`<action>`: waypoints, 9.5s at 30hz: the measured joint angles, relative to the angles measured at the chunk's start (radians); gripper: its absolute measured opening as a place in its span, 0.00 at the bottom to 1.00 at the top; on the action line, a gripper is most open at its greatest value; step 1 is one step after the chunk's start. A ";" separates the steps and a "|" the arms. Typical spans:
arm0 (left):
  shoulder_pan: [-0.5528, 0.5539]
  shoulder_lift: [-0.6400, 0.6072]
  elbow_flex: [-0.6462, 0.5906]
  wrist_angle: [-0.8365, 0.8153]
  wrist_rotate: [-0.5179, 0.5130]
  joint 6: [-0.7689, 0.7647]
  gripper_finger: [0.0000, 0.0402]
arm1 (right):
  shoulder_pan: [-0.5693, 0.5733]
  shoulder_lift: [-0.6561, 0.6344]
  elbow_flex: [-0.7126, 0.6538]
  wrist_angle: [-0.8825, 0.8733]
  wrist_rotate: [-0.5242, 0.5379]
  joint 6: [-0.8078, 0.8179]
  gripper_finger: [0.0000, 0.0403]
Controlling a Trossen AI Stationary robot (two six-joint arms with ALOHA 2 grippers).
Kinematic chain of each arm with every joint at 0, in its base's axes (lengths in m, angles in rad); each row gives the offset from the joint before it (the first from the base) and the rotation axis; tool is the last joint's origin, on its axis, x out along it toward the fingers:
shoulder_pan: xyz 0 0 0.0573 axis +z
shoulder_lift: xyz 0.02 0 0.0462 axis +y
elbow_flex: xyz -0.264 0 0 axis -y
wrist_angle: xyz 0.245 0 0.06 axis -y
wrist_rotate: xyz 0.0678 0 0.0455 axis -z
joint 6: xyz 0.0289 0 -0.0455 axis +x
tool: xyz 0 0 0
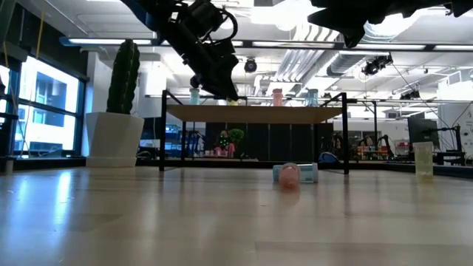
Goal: Pick and place medicine bottles onto shelf by color
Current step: Put the yellow pill bottle on the shelf aligned with the other yellow pill bottle, then adjust the light blue pill bottle on the shelf
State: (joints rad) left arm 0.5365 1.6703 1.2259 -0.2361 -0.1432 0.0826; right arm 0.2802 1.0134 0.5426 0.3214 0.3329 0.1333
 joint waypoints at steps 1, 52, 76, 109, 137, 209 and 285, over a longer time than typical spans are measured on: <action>0.000 0.000 0.000 0.000 0.000 0.000 0.44 | 0.000 0.000 0.000 0.000 0.000 0.000 0.39; 0.010 -0.252 0.001 -0.365 -0.183 -0.179 0.51 | 0.000 0.000 0.000 0.000 0.000 0.000 0.39; 0.137 -0.203 0.135 -0.584 -0.040 -0.290 0.51 | 0.000 0.000 0.000 0.001 0.000 0.000 0.39; 0.120 -0.039 0.133 -0.561 -0.095 -0.289 0.51 | 0.000 0.000 0.000 0.002 0.000 0.000 0.39; 0.115 -0.032 0.134 -0.541 -0.156 -0.587 0.51 | 0.000 0.000 0.000 0.001 -0.004 -0.002 0.39; 0.114 -0.034 0.135 -0.559 -0.103 -0.517 0.30 | 0.000 0.000 0.000 0.000 -0.008 -0.001 0.39; -0.580 -0.034 0.475 -1.093 -0.044 -0.319 0.30 | -0.143 0.045 0.196 -0.013 -0.241 -0.151 0.39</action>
State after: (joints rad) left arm -0.0431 1.6363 1.7012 -1.3292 -0.1877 -0.2369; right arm 0.1370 1.0586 0.7387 0.3081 0.0919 -0.0179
